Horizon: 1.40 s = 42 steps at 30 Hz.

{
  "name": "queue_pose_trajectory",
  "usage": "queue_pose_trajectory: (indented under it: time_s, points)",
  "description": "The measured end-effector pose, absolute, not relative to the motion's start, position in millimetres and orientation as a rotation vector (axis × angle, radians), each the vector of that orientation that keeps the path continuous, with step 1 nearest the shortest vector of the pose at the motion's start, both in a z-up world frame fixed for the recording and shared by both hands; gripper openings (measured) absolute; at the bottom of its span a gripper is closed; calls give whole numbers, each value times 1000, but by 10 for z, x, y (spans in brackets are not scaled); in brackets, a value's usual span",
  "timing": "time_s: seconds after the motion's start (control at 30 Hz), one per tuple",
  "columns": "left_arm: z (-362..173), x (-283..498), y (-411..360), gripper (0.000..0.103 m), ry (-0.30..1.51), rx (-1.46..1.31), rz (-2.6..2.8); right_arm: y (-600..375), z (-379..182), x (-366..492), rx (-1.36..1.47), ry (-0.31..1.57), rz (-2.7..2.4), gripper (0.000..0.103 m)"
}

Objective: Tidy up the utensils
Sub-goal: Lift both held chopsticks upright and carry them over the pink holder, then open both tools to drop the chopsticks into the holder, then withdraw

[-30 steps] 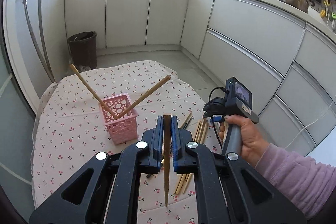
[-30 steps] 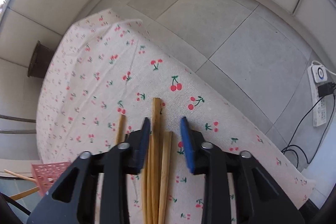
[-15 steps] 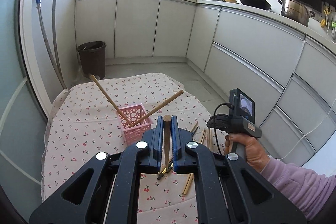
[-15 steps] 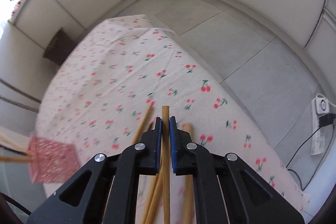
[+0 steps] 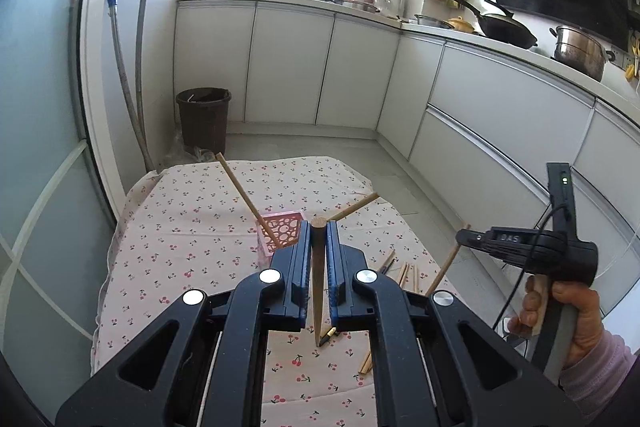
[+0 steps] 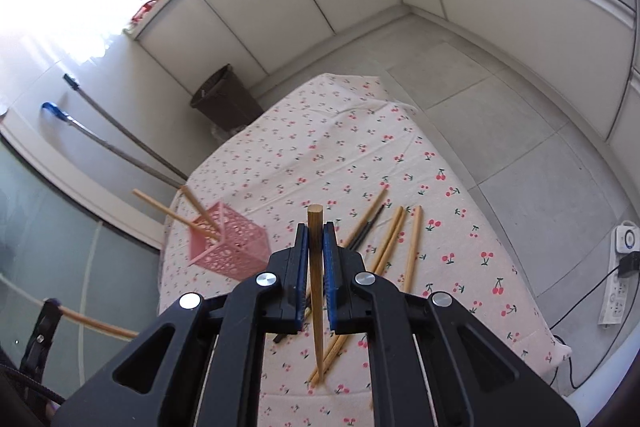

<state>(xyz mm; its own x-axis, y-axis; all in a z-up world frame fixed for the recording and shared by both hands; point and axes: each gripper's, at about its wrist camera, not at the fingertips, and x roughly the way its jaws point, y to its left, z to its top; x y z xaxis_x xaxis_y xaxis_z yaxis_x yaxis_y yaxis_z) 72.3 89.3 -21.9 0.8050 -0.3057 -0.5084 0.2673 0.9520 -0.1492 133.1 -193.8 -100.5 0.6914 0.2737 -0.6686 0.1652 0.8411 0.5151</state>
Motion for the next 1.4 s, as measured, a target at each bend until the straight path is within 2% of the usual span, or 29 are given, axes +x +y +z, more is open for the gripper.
queue_pose_trajectory:
  time_s: [0.37,0.67,0.77,0.97,1.07,1.13,1.27,1.33,1.4]
  points:
    - [27,781,1167,7,509,-160,-221,-1867,-390,1121,588,755,193,8]
    - [575,1005,1218,7,388,-232,-182,-1716,512,1401,616,561,310,8]
    - [657,1201,1159,7,372,-235,-174,-1677,652,1566,627,514,326,8]
    - [467,1598,1081,7,408,-214,-136,-1600,681,1915,605,483,309,8]
    - [226,1808,1094,9,483,-222,-125,-1555,575,2047,590,482,290,8]
    - [101,1867,1187,19,516,-281,-125,-1511,499,2136,574,505,277,8]
    - [127,1765,1396,27,483,-356,-57,-1447,394,2229,543,525,249,8]
    - [164,1712,1460,38,469,-379,-34,-1430,341,2260,541,539,241,8]
    - [175,1661,1493,39,464,-389,-34,-1404,286,2288,542,550,232,8]
